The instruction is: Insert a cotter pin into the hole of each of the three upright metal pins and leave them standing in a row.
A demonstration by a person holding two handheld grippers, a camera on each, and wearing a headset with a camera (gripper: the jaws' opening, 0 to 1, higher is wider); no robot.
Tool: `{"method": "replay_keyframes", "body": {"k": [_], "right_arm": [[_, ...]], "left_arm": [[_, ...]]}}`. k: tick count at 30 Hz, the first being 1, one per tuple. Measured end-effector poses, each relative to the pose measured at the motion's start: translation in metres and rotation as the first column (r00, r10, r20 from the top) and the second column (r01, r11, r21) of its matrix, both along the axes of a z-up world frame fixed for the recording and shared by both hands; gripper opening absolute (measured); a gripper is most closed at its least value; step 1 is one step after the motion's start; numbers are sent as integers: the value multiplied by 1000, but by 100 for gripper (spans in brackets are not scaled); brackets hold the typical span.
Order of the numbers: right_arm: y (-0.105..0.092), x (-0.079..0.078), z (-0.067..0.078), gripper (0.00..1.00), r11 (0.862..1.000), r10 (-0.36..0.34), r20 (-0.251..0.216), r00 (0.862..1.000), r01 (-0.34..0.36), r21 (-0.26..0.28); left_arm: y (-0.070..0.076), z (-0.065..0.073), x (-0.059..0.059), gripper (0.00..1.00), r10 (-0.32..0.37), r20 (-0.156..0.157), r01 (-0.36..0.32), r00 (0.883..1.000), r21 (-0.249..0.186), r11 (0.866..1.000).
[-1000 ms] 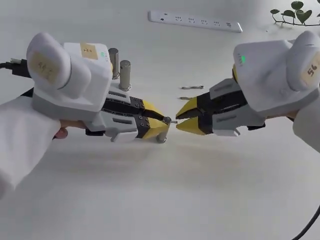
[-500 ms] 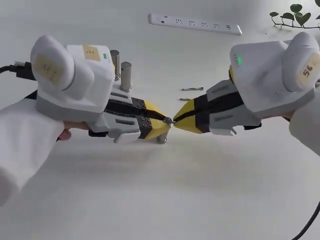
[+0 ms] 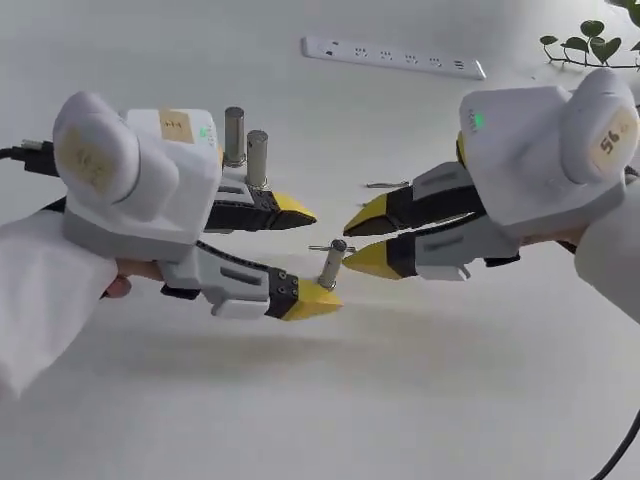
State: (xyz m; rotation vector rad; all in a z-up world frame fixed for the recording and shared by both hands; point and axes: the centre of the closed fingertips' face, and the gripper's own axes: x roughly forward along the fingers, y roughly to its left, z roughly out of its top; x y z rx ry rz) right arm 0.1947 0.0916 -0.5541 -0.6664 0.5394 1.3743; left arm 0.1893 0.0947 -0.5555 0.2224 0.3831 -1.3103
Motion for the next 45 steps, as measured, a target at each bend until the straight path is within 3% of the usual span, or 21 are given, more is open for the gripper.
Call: {"method": "replay_keyframes", "body": {"k": [7,8,15,37,45], "right_arm": [[3,2,-7,11,1000,-4,-15,1000,3,-5],[3,2,-7,11,1000,-3,-16,1000,3,-4],[3,6,-11,10,1000,-12,-32,999,12,4],[11,4,-14,4,1000,4,-74,997,-3,15],[13,26,-14,4,1000,-17,-51,999,18,10]], "left_arm": [[9,-5,0,99,44,12,-45,999,18,999],[11,-6,-2,99,50,-3,-50,999,15,999],[12,-7,-7,99,66,-26,-66,997,-1,998],[19,-15,-5,99,107,-56,-107,993,2,994],[28,-15,2,99,134,-54,-134,989,3,991]]}}
